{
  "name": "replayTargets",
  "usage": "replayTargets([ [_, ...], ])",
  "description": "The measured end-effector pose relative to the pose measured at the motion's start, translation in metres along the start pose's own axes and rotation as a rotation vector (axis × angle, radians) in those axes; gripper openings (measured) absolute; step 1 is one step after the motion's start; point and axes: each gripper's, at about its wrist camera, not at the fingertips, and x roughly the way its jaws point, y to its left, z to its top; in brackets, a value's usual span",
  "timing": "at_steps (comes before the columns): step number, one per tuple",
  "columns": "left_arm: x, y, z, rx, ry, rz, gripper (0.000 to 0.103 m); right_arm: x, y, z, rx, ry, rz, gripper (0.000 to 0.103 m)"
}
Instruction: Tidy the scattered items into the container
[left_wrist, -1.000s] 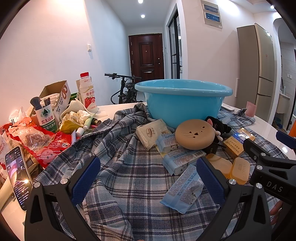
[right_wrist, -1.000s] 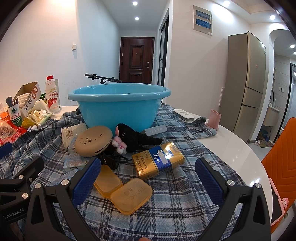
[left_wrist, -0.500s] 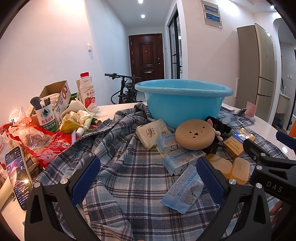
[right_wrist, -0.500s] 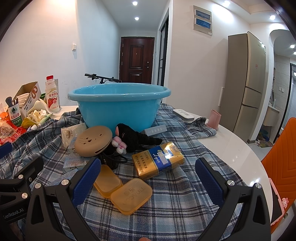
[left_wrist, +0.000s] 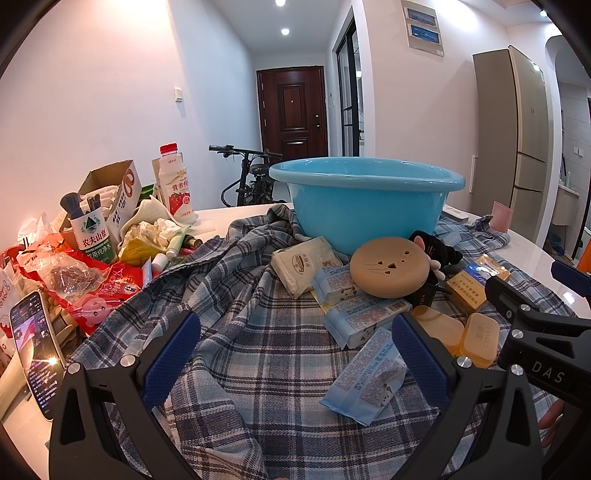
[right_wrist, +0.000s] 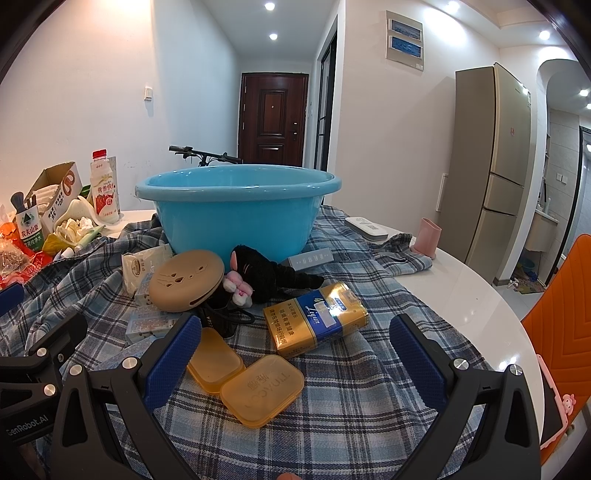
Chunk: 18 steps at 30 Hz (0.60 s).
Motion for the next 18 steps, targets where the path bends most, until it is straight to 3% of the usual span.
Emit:
replayTargets([
  [18, -0.0008, 0.0007, 0.0002, -0.003, -0.003, 0.001, 0.103, 0.0, -0.0006, 0.0003, -0.001, 0.003, 0.0, 0.103],
])
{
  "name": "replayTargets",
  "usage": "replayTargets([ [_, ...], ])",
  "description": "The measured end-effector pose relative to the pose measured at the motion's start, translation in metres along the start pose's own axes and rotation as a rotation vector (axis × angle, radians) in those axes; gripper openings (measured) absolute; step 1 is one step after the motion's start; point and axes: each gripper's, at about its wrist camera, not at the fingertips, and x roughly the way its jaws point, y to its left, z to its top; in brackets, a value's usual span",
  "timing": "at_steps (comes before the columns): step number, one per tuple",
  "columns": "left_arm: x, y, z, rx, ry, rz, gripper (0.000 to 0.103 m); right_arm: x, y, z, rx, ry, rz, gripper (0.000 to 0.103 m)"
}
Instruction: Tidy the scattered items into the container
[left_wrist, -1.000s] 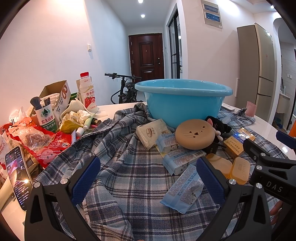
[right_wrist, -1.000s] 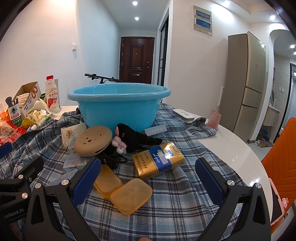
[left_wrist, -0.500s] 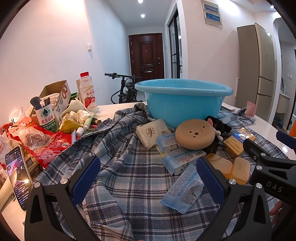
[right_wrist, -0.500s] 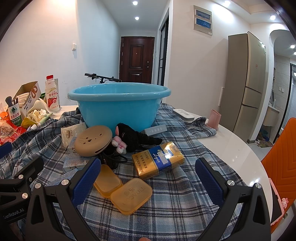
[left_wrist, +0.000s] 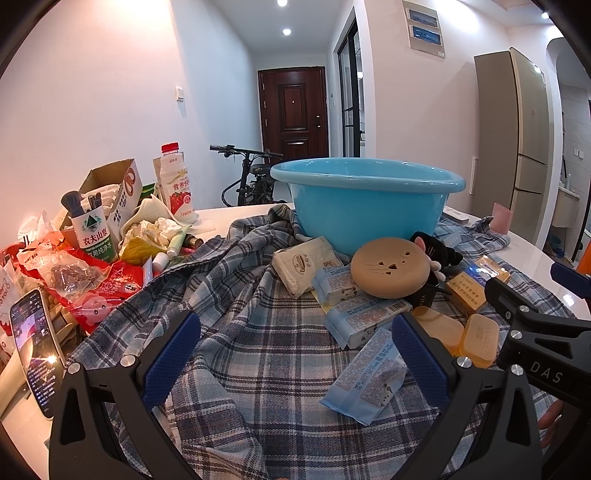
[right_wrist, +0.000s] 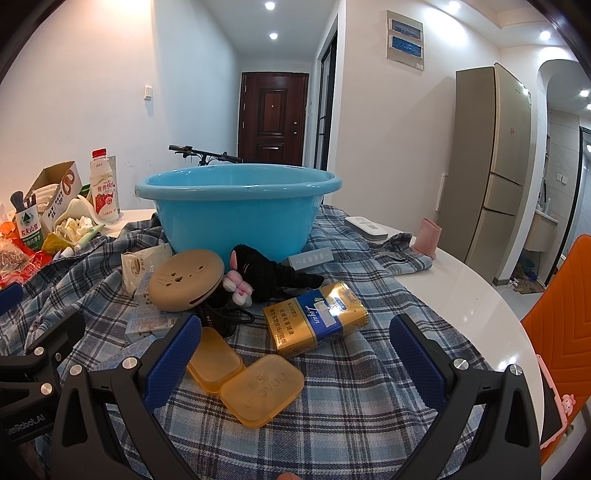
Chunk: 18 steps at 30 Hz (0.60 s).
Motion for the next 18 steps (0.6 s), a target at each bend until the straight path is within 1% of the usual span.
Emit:
replayTargets([
  [18, 0.0009, 0.001, 0.0002, 0.0, 0.005, 0.0, 0.103, -0.0008, -0.0005, -0.0004, 0.007, -0.007, 0.0, 0.103],
])
